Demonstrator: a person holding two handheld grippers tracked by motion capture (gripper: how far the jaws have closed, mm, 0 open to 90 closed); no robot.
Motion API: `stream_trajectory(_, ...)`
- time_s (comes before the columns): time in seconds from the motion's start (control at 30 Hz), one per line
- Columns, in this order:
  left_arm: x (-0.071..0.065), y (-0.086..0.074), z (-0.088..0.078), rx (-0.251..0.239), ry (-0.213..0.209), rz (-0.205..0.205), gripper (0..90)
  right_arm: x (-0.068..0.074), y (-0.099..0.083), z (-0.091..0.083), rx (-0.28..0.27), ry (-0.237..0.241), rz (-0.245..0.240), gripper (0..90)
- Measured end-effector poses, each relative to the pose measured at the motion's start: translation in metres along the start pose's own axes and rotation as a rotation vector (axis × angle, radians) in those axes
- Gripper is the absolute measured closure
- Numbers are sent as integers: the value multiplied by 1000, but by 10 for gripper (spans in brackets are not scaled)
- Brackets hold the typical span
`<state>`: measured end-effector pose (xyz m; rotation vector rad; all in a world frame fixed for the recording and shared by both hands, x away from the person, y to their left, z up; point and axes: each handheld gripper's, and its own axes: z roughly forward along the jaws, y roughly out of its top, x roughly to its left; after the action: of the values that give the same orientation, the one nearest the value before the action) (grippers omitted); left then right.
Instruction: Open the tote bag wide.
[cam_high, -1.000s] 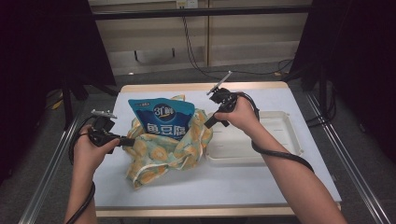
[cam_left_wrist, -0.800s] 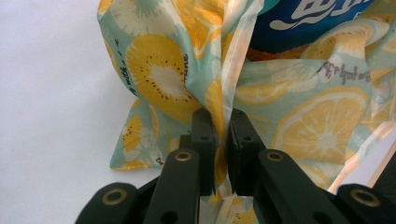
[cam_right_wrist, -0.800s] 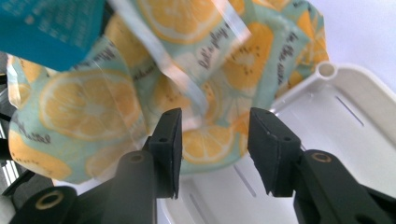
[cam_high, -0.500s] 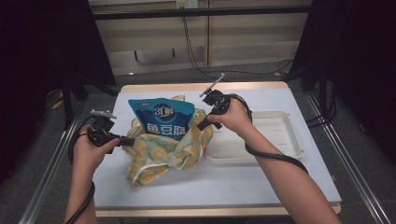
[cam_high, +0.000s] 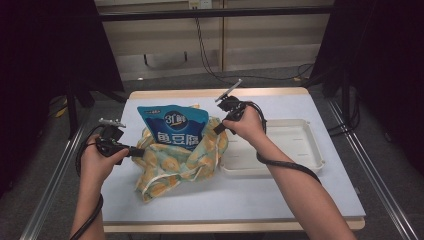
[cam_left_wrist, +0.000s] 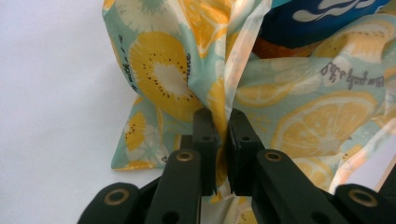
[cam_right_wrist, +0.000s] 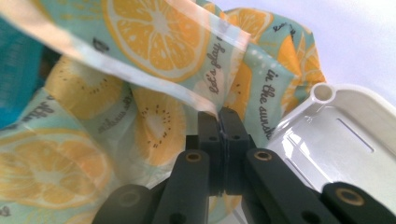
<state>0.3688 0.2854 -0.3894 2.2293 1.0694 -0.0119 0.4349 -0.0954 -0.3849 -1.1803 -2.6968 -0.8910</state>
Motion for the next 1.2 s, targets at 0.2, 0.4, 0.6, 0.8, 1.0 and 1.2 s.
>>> stream_trajectory(0.2, 3, -1, 5, 28, 10, 1, 846, -5, -4, 12, 33, -7, 12, 897)
stream_trajectory(0.4, 4, -4, 8, 32, 15, -19, 850, -10, -9, 20, 37, -3, 32, 897)
stream_trajectory(0.6, 5, -4, 8, 55, 24, -10, 852, -12, -10, 25, 40, 1, 30, 896)
stream_trajectory(0.8, 9, -6, 10, 71, 31, -17, 854, -14, -13, 32, 49, 7, 40, 889)
stream_trajectory(1.0, 7, -6, 8, 66, 31, -20, 854, -12, -15, 28, 51, 0, 23, 799)
stream_trajectory(1.2, 5, -4, 5, 61, 34, -20, 854, -7, -16, 14, 46, -26, -23, 642)
